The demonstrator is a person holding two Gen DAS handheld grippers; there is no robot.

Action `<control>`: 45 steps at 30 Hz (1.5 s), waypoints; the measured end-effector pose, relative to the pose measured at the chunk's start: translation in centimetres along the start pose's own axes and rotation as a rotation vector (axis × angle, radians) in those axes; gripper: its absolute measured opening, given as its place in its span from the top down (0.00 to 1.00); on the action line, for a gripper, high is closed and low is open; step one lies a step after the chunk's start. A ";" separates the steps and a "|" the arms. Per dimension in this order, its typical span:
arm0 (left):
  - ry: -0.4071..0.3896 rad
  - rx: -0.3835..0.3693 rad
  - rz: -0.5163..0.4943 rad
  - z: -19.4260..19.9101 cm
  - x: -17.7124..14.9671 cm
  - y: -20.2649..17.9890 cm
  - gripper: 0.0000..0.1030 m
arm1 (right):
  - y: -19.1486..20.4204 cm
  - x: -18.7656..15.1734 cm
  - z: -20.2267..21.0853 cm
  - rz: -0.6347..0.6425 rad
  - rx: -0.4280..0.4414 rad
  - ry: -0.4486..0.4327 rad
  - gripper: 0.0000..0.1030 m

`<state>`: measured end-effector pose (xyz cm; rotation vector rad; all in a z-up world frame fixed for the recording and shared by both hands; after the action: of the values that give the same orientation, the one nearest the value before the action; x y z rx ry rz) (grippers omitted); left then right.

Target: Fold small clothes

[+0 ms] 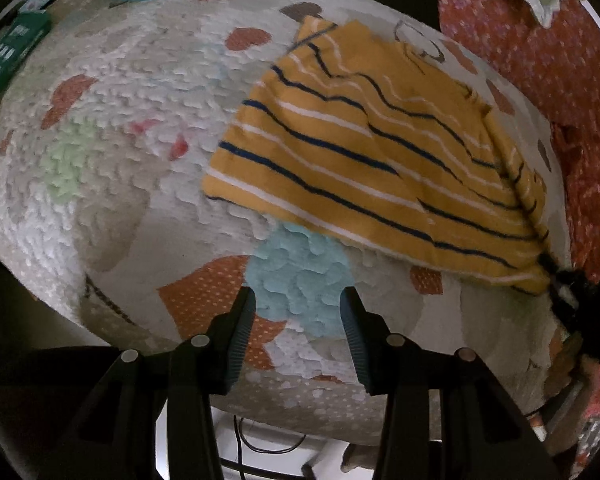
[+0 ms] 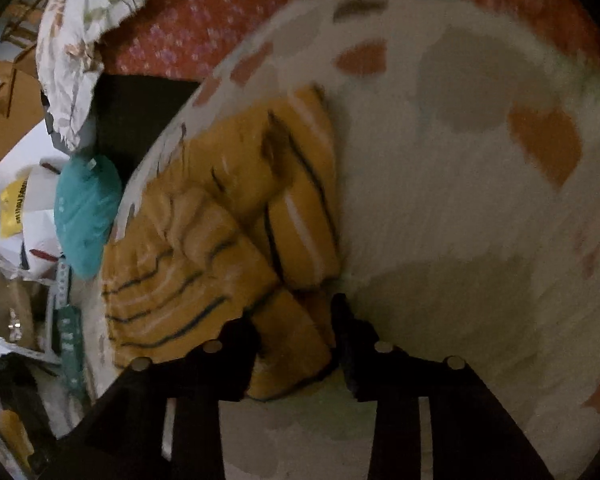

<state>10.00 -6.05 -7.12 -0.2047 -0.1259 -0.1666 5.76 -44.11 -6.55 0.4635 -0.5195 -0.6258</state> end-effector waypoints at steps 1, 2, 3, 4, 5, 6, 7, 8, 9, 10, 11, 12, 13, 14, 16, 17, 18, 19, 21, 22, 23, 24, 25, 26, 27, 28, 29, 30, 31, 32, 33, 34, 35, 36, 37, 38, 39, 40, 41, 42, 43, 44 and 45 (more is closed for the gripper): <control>0.001 0.007 -0.016 -0.3 -0.1 -0.4 0.58 | 0.5 0.6 0.8 0.030 -0.027 -0.034 0.54; 0.002 0.013 -0.027 -0.5 -0.2 -0.7 0.58 | 1.1 1.0 1.3 0.060 -0.046 -0.059 0.54; 0.003 0.017 -0.037 -0.7 -0.3 -1.0 0.58 | 2.1 1.3 1.9 0.107 -0.064 -0.094 0.54; 0.005 0.018 -0.044 -0.9 -0.4 -1.2 0.58 | 3.6 1.5 2.3 0.166 -0.067 -0.125 0.54; 0.008 0.015 -0.050 -1.1 -0.4 -1.5 0.58 | 5.2 1.4 2.3 0.217 -0.041 -0.136 0.54; 0.010 0.011 -0.053 -1.2 -0.5 -1.6 0.58 | 7.1 1.0 1.9 0.266 0.004 -0.125 0.54; 0.010 0.005 -0.054 -1.2 -0.5 -1.9 0.58 | 9.5 0.2 0.5 0.319 0.079 -0.073 0.54; 0.008 0.002 -0.055 -1.3 -0.4 -2.1 0.58 | 10.7 -0.3 -0.5 0.338 0.109 -0.036 0.55; 0.006 0.003 -0.055 -1.3 -0.4 -2.2 0.58 | 11.8 -0.7 -2.0 0.360 0.132 0.008 0.55; 0.005 0.005 -0.054 -1.3 -0.3 -2.2 0.58 | 13.1 -0.9 -4.0 0.391 0.139 0.056 0.55; 0.005 0.008 -0.052 -1.3 -0.2 -2.2 0.58 | 13.4 -0.7 -5.1 0.409 0.129 0.074 0.55; 0.005 0.011 -0.050 -1.3 -0.1 -2.2 0.58 | 13.5 -0.3 -6.4 0.427 0.099 0.090 0.55; 0.003 0.014 -0.047 -1.1 0.0 -2.1 0.58 | 12.7 1.1 -7.8 0.419 0.025 0.078 0.55; 0.002 0.016 -0.047 -1.0 0.1 -2.0 0.58 | 12.0 2.1 -8.1 0.399 -0.009 0.060 0.56; -0.005 0.023 -0.046 -0.7 0.4 -1.6 0.58 | 9.5 5.2 -7.7 0.292 -0.059 -0.018 0.58; -0.011 0.030 -0.044 -0.5 0.6 -1.3 0.56 | 7.8 7.0 -6.7 0.220 -0.086 -0.068 0.58; -0.016 0.034 -0.040 -0.5 0.8 -1.1 0.55 | 6.9 7.8 -6.0 0.185 -0.092 -0.094 0.58; -0.019 0.036 -0.034 -0.5 0.9 -0.8 0.54 | 5.7 8.9 -4.9 0.136 -0.089 -0.123 0.58; -0.013 0.030 -0.003 -0.9 1.4 0.1 0.54 | 3.3 10.1 -3.0 0.064 -0.124 -0.172 0.52; -0.007 0.019 0.020 -1.2 1.7 0.4 0.54 | 2.2 10.5 -2.1 0.040 -0.140 -0.193 0.47; -0.001 0.006 0.040 -1.3 2.0 0.9 0.54 | 1.6 10.6 -1.7 0.021 -0.140 -0.202 0.46; 0.001 -0.005 0.059 -1.4 2.2 1.2 0.54 | 1.0 10.9 -1.2 -0.008 -0.128 -0.207 0.46; 0.000 -0.019 0.084 -1.4 2.5 1.7 0.54 | 0.7 10.9 -0.7 -0.035 -0.102 -0.211 0.46; -0.003 -0.028 0.101 -1.4 2.9 2.0 0.54 | 0.6 10.8 -0.2 -0.049 -0.079 -0.215 0.46; -0.008 -0.035 0.115 -1.3 3.2 2.4 0.54 | 0.8 10.7 0.2 -0.051 -0.059 -0.220 0.46; -0.014 -0.042 0.129 -1.2 3.7 2.8 0.54 | 1.8 10.7 0.7 -0.035 -0.041 -0.224 0.46; -0.024 -0.052 0.147 -1.1 4.3 3.4 0.54 | 3.1 10.5 1.0 -0.009 -0.024 -0.226 0.46; -0.031 -0.059 0.159 -1.1 4.8 3.9 0.54 | 4.7 10.3 1.0 0.023 -0.007 -0.227 0.46; -0.040 -0.067 0.169 -1.0 5.4 4.4 0.53 | 6.4 9.8 1.1 0.064 0.013 -0.222 0.46; -0.050 -0.075 0.180 -1.0 6.1 5.0 0.53 | 8.3 9.1 0.8 0.102 0.032 -0.211 0.46; -0.061 -0.086 0.192 -1.1 6.8 5.5 0.53 | 9.8 8.3 0.7 0.142 0.052 -0.194 0.46; -0.071 -0.101 0.200 -1.1 7.5 6.0 0.53 | 11.7 7.2 0.3 0.186 0.075 -0.168 0.46; -0.078 -0.111 0.204 -1.1 8.0 6.3 0.53 | 13.2 6.1 -0.2 0.221 0.094 -0.140 0.46; -0.091 -0.123 0.210 -1.2 8.8 6.8 0.52 | 15.0 4.7 -1.1 0.260 0.116 -0.101 0.46; -0.097 -0.129 0.212 -1.3 9.2 7.1 0.50 | 16.1 3.8 -1.8 0.283 0.126 -0.072 0.46; -0.104 -0.141 0.210 -1.6 9.9 7.4 0.47 | 17.4 2.9 -2.7 0.302 0.134 -0.039 0.46; -0.107 -0.150 0.208 -1.9 10.3 7.5 0.47 | 18.7 2.2 -3.6 0.319 0.138 -0.010 0.46; -0.106 -0.167 0.202 -2.2 10.7 7.5 0.47 | 20.7 1.5 -5.0 0.343 0.133 0.030 0.46; -0.103 -0.187 0.200 -2.6 10.9 7.4 0.47 | 21.7 1.1 -5.8 0.357 0.130 0.057 0.46; -0.099 -0.219 0.199 -3.0 11.0 7.4 0.47 | 23.7 0.6 -7.4 0.376 0.134 0.114 0.46; -0.093 -0.255 0.198 -3.3 11.2 7.2 0.45 | 25.2 0.3 -8.9 0.383 0.133 0.158 0.46; -0.090 -0.285 0.197 -3.5 11.2 6.9 0.41 | 26.3 0.2 -10.1 0.387 0.121 0.185 0.46; -0.090 -0.327 0.198 -3.6 11.3 6.7 0.38 | 27.1 0.0 -11.2 0.393 0.108 0.207 0.46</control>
<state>22.58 -2.10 -10.34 -0.5485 -0.1665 0.0206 23.90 -21.84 -0.33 0.5044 -0.4321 -0.1701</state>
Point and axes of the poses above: each gripper's, at about its wrist camera, not at the fingertips, and z roughly against the way its jaws point, y to its left, x to its top, the point moved 10 cm from there along -z, roughly the way its jaws point, and after that the axes turned 7 degrees about y, right-handed, at the moved point
